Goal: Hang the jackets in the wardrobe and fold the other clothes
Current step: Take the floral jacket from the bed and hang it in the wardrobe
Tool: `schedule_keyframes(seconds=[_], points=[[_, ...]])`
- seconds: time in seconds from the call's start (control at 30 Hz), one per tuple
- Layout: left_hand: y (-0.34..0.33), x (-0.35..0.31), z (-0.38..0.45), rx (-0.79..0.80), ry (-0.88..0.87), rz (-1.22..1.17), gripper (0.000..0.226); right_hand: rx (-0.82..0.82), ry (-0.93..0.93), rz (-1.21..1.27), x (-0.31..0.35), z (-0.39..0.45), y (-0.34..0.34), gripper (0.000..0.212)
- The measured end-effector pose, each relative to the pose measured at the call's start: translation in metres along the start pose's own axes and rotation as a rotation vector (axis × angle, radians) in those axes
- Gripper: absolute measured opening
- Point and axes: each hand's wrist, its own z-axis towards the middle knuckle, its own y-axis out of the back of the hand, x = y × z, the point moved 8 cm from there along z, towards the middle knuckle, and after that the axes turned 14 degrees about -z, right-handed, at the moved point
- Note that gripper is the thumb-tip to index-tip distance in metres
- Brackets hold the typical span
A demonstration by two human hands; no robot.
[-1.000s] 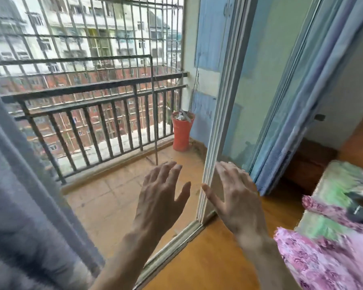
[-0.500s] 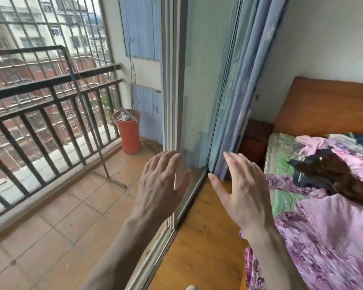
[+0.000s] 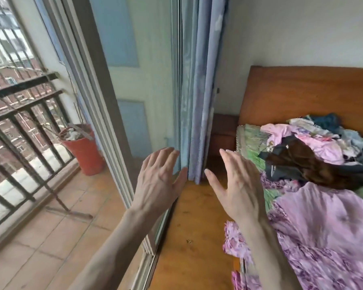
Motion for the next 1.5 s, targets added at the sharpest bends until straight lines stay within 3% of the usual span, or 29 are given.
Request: schedule_keyframes(seconds=[0.53,1.03,1.33,1.5], points=[[-0.172,-0.02,0.145,0.17,-0.182,-0.218,0.047,0.059,-0.275,-0.14,-0.136,0.072,-0.088,0.067],[-0.337,-0.123,0.294,0.334,-0.644,-0.533,0.043,0.116,-0.753,-0.417,-0.29,0.109,-0.125,0.066],[-0.421,-0.198,0.299,0.505,-0.77,-0.734,0.042,0.173,-1.009,-0.632,-0.345,0.072,-0.093,0.063],[-0.452,-0.259,0.273,0.559,-0.883,-0.832,0.041,0.128,-1.174,-0.661,-0.372,0.026,-0.071,0.063]])
